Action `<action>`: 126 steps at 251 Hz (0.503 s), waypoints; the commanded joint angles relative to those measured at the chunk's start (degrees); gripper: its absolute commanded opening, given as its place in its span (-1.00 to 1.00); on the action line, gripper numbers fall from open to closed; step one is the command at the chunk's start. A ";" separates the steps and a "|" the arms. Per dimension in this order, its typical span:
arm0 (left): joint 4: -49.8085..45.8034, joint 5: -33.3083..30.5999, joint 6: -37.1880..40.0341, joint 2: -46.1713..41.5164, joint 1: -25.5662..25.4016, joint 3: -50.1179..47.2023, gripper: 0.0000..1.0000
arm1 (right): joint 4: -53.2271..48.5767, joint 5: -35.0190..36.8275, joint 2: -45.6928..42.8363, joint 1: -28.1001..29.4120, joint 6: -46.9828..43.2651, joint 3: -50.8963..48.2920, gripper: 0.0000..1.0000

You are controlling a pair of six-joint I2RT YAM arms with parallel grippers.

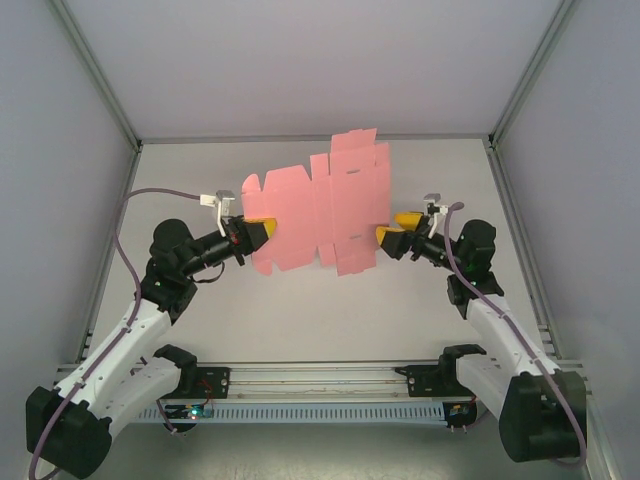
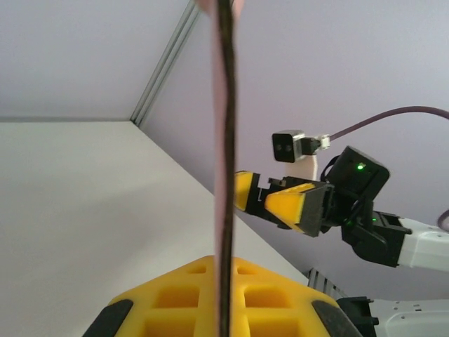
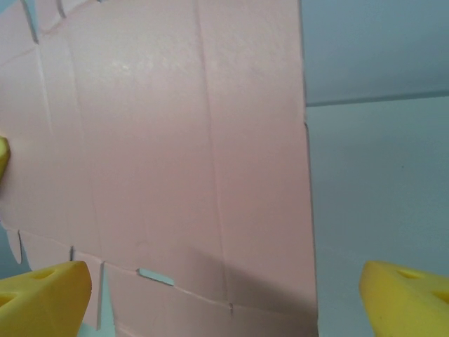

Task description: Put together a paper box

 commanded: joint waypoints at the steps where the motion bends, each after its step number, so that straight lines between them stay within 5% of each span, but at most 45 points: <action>1: 7.43 1.66 -2.37 -0.12 -0.69 0.34 -1.00 | 2.28 -1.37 3.24 -0.30 1.30 4.15 0.90; 69: 7.91 -1.21 -3.12 -0.46 -1.04 -0.42 -1.00 | 16.04 -12.56 13.95 0.75 8.01 7.65 0.61; 126: 5.29 -5.23 -2.45 0.00 -1.14 -0.90 -1.00 | 11.87 -9.30 14.15 1.46 6.97 10.43 -0.23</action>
